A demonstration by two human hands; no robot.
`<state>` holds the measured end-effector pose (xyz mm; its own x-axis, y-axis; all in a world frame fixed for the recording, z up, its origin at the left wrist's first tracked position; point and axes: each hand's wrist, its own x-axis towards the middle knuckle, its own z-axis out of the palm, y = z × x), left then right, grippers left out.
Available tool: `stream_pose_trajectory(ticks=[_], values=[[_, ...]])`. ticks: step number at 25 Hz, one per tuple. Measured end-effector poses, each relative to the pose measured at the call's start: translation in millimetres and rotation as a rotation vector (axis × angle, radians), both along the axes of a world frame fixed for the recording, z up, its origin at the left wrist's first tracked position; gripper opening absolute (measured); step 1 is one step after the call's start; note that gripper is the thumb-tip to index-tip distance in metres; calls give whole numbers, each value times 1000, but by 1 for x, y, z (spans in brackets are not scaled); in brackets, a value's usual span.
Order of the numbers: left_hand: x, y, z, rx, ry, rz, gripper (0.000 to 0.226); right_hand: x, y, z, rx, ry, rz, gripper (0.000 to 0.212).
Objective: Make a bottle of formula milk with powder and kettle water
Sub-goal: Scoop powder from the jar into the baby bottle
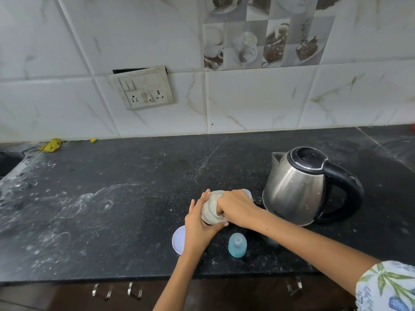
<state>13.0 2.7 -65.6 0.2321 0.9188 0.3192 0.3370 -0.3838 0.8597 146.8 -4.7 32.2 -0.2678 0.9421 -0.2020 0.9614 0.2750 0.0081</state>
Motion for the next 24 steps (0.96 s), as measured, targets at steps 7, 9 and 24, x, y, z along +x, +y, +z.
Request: stream_pose_trajectory(ticks=[7, 9, 24], values=[[3, -2, 4, -10, -55, -14, 86, 0, 7, -6, -113, 456, -248, 27], [4, -3, 8, -27, -69, 6, 86, 6, 7, -7, -184, 768, -418, 22], [-5, -2, 10, -119, -132, 145, 82, 55, -20, -12, -168, 1527, -863, 11]])
